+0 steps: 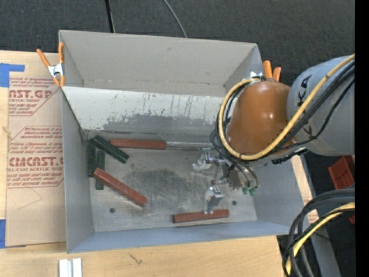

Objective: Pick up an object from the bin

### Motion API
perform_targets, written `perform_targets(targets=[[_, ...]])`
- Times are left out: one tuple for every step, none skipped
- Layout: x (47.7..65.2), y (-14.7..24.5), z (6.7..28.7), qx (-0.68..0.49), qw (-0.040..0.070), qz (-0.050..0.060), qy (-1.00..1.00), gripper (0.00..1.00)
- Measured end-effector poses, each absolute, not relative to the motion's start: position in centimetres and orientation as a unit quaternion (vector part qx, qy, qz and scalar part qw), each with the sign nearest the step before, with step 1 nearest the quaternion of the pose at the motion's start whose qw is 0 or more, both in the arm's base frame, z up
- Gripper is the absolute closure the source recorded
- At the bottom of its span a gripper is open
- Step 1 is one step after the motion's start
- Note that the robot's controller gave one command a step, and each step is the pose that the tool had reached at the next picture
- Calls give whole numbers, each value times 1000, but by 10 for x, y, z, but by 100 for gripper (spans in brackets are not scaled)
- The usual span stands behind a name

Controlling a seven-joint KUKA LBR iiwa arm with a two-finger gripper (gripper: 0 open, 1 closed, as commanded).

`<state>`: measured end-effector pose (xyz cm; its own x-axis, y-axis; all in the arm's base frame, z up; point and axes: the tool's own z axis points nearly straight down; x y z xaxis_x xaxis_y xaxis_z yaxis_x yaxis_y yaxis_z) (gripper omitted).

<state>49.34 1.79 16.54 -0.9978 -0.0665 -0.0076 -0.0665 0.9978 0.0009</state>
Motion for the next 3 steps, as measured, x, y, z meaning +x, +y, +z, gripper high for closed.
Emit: perform_targets(targets=[[501,27,76,-105,9,0,994,100],[501,27,76,-105,9,0,994,100],[492,10,255,-102,5,0,995,100]])
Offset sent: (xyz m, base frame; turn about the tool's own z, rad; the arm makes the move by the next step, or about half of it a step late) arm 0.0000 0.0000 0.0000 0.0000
